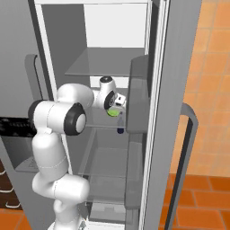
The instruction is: Grab a lemon wedge from the fridge and one ice cube from the ice bowl, and put them in the glass of lemonade.
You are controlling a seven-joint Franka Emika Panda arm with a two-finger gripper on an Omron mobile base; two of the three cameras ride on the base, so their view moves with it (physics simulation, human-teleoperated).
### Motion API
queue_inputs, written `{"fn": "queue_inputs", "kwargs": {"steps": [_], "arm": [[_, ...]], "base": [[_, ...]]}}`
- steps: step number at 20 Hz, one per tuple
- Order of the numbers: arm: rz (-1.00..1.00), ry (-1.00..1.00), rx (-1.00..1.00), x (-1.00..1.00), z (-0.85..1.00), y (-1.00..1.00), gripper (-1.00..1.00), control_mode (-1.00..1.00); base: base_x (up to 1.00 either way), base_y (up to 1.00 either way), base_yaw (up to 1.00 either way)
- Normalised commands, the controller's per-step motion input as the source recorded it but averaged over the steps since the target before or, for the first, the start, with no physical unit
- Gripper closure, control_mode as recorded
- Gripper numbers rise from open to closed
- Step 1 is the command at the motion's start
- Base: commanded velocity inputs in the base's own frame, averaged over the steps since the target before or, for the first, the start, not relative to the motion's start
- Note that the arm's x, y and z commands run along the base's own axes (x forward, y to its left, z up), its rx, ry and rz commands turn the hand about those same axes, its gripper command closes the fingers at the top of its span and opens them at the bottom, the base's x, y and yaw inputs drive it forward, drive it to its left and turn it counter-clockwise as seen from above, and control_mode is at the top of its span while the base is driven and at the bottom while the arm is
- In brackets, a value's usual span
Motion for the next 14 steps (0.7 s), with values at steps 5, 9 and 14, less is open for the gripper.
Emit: {"fn": "queue_inputs", "kwargs": {"steps": [5, 9, 14], "arm": [[-0.13, 0.0, 0.0, -0.03, 0.0, 0.0, -1.0, -1.0], [-0.12, 0.0, 0.0, 0.0, -0.07, 0.0, -1.0, -1.0], [-0.08, 0.0, 0.0, 0.0, -0.14, 0.0, 1.0, -1.0]], "base": [[0.0, 0.0, 0.0], [0.0, 0.0, 0.0], [0.0, 0.0, 0.0]]}}
